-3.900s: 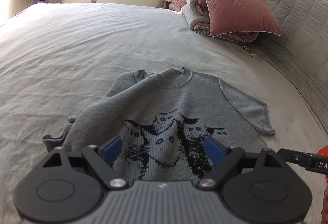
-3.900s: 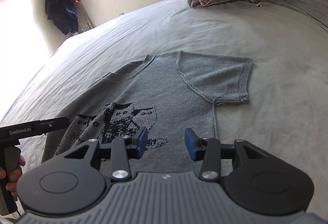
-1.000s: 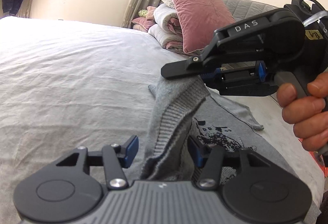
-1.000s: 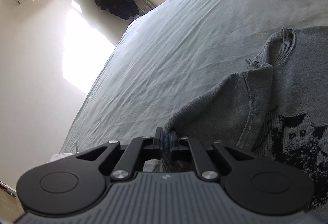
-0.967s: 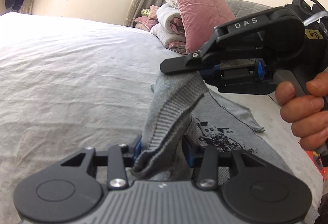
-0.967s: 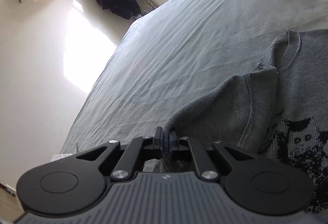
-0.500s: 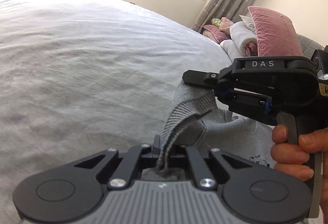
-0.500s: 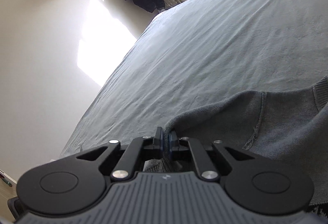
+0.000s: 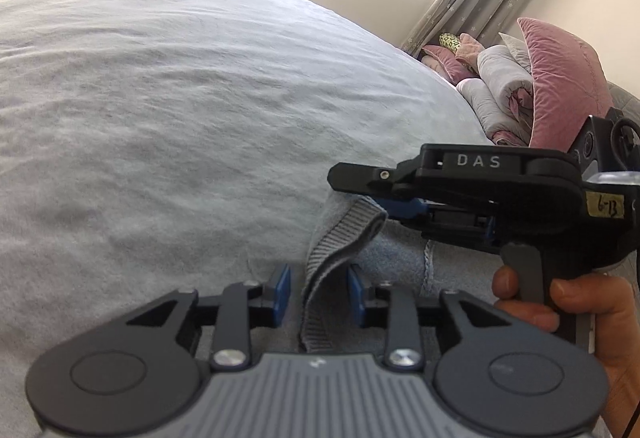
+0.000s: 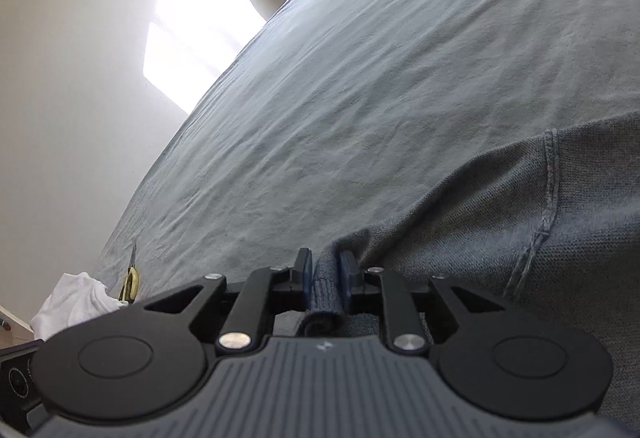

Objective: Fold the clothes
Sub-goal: 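Pull the held sweater edges apart with both grippers to spread it flat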

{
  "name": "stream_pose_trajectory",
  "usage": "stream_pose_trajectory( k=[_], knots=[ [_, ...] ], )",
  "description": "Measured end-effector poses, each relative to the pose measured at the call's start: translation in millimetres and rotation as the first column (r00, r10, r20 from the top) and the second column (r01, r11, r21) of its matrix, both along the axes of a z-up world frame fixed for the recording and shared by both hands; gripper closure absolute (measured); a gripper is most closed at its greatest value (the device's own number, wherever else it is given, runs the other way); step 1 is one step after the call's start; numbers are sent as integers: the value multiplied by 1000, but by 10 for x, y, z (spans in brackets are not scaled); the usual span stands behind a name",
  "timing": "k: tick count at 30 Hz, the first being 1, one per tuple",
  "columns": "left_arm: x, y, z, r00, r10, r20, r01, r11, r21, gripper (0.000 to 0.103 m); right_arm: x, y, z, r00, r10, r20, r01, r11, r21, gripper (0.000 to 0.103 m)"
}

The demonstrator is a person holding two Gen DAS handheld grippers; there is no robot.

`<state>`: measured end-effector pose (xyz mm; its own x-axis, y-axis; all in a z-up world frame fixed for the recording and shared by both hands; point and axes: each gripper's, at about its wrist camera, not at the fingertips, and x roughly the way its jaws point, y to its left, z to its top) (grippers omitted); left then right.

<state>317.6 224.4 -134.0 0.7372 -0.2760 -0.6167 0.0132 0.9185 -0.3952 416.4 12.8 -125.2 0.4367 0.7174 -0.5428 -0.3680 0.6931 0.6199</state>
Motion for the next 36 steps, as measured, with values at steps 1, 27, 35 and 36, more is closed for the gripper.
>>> stream_pose_trajectory(
  k=[1, 27, 35, 36],
  knots=[
    [32, -6, 2, 1000, -2, 7, 2, 1000, 15, 53, -3, -80, 59, 1000, -3, 24, 3, 1000, -1, 51],
    [482, -50, 14, 967, -233, 99, 185, 918, 350, 54, 412, -1421, -91, 962, -29, 271, 145, 897, -418, 50],
    [513, 219, 18, 991, 12, 135, -23, 996, 82, 98, 371, -1209, -61, 931, 38, 363, 139, 883, -448, 94],
    [495, 229, 22, 989, 33, 145, -43, 997, 65, 98, 370, -1181, -32, 920, 33, 392, 160, 878, -450, 95]
  ],
)
